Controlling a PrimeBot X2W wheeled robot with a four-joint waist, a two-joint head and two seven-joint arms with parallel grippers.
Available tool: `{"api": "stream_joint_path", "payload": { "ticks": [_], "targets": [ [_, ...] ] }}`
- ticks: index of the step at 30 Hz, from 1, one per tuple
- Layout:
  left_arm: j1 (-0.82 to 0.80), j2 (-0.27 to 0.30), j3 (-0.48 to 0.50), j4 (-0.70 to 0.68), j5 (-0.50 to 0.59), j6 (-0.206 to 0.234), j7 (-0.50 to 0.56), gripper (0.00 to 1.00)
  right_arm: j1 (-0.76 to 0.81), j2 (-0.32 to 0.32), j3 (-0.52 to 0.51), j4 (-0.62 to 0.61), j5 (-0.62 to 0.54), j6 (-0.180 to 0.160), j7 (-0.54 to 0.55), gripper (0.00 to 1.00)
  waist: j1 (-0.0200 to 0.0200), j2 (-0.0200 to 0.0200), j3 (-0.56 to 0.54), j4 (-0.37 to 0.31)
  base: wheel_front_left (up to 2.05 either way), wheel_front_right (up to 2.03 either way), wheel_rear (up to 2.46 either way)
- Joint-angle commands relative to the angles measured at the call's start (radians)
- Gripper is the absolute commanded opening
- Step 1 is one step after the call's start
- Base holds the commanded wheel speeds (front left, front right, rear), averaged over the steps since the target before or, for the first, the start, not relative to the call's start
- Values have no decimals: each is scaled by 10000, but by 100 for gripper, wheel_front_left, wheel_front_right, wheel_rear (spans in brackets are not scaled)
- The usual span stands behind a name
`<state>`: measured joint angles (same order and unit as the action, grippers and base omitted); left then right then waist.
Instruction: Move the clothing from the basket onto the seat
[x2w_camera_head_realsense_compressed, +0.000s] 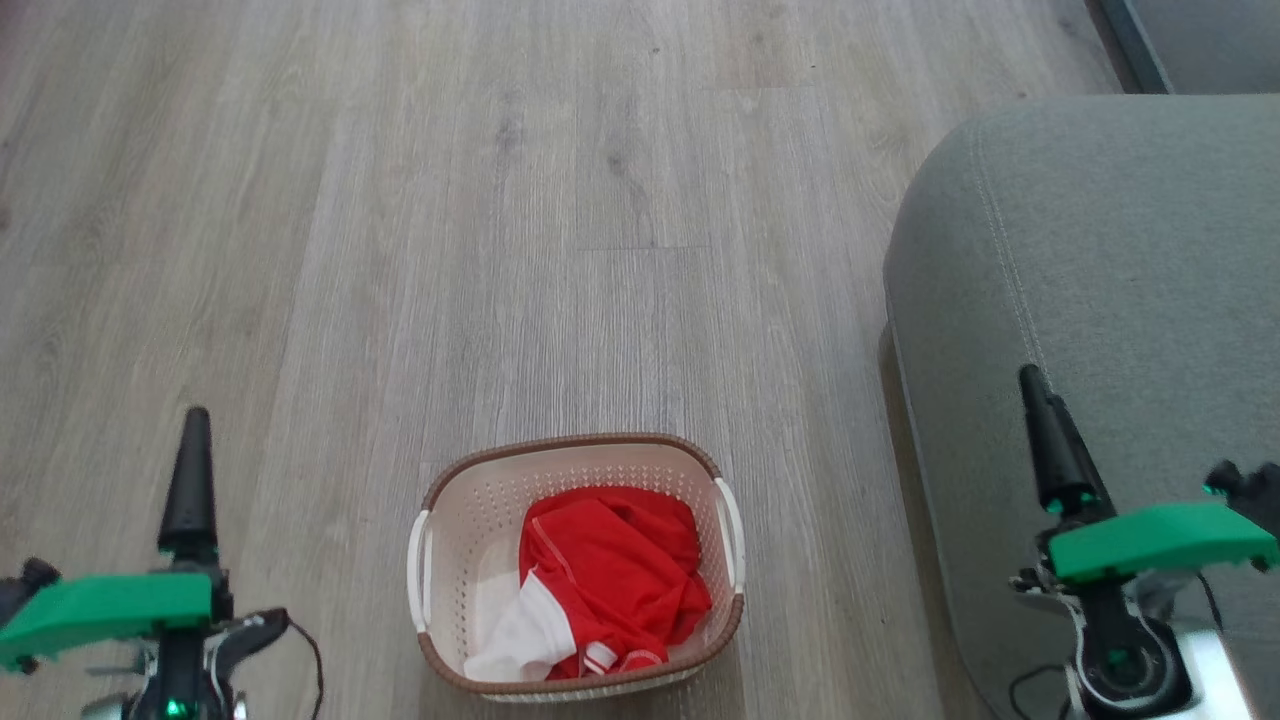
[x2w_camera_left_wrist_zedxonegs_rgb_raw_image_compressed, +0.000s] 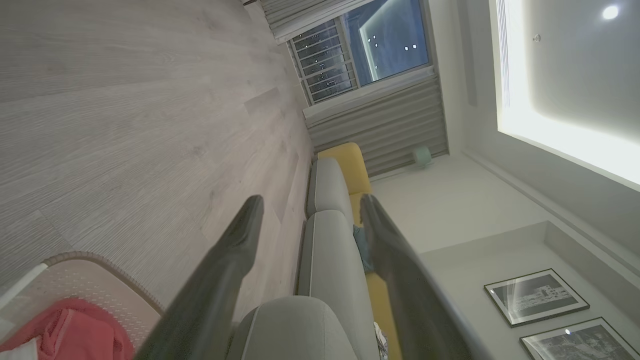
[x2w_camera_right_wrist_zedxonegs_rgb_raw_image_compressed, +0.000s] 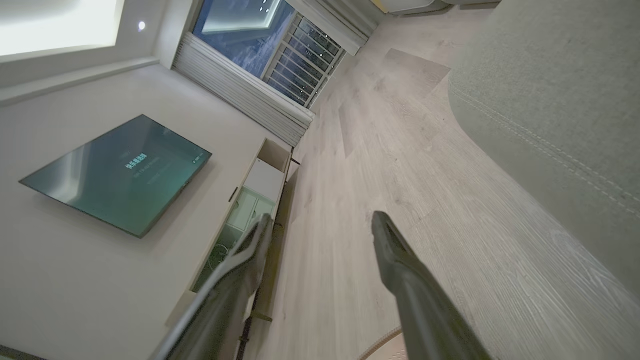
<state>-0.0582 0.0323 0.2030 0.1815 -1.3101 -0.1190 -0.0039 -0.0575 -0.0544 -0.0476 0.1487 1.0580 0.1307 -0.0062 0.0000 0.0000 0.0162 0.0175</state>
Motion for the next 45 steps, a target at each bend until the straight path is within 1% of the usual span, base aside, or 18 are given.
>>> {"api": "stream_joint_path", "payload": {
  "ticks": [1, 7, 11, 13, 21, 27, 30, 32, 34, 36, 39, 45],
  "targets": [
    [-550, 89, 272, -549, 309, 63, -138, 100, -677, 11, 223, -556, -527, 0, -136, 100, 0, 0, 4, 15, 0, 0, 0],
    [-734, 96, 459, -1282, 1017, 342, -317, 100, -828, -73, 593, -891, -1698, 0, -313, 100, 0, 0, 15, 61, 0, 0, 0],
    [-769, 100, 366, -1819, 1617, 601, -436, 100, -925, -279, 926, -1059, -2650, 0, -431, 100, 0, 0, 24, 91, 0, 0, 0],
    [-758, 101, 298, -1949, 1788, 661, -466, 100, -933, -287, 990, -1095, -2858, 0, -460, 100, 0, 0, 25, 96, 0, 0, 0],
    [-591, 110, -721, -2907, 3484, 1158, -703, 100, -961, -206, 1169, -1348, -4115, 0, -695, 100, 0, 0, 46, 116, 0, 0, 0],
    [-465, 117, -1687, -3229, 4964, 1380, -881, 100, -912, -139, 1350, -1241, -4786, 0, -872, 100, 0, 0, 67, 126, 0, 0, 0],
    [-350, 120, -2044, -3163, 5214, 1694, -971, 100, -801, -104, 1431, -988, -4996, 0, -961, 100, 0, 0, 62, 135, 0, 0, 0],
    [-317, 122, -2240, -3144, 5666, 1611, -1030, 100, -775, -118, 1589, -781, -5150, 0, -1020, 100, 0, 0, 58, 138, 0, 0, 0],
    [-284, 124, -2509, -3098, 6405, 1535, -1090, 100, -786, -133, 1706, -674, -5341, 0, -1079, 100, 0, 0, 59, 140, 0, 0, 0],
    [-247, 147, -2848, -3010, 7046, 1613, -1149, 100, -791, -132, 1762, -625, -5554, 0, -1138, 100, 0, 0, 62, 139, 0, 0, 0],
    [-216, 334, -3403, -2795, 7689, 1930, -1238, 100, -756, -102, 1791, -535, -5824, 0, -1227, 100, 0, 0, 62, 143, 0, 0, 0],
    [-333, 786, -4428, -2446, 8501, 2816, -1417, 100, -757, -36, 1887, -457, -6330, 0, -1404, 100, 0, 0, 49, 140, 0, 0, 0]
  ]
}}
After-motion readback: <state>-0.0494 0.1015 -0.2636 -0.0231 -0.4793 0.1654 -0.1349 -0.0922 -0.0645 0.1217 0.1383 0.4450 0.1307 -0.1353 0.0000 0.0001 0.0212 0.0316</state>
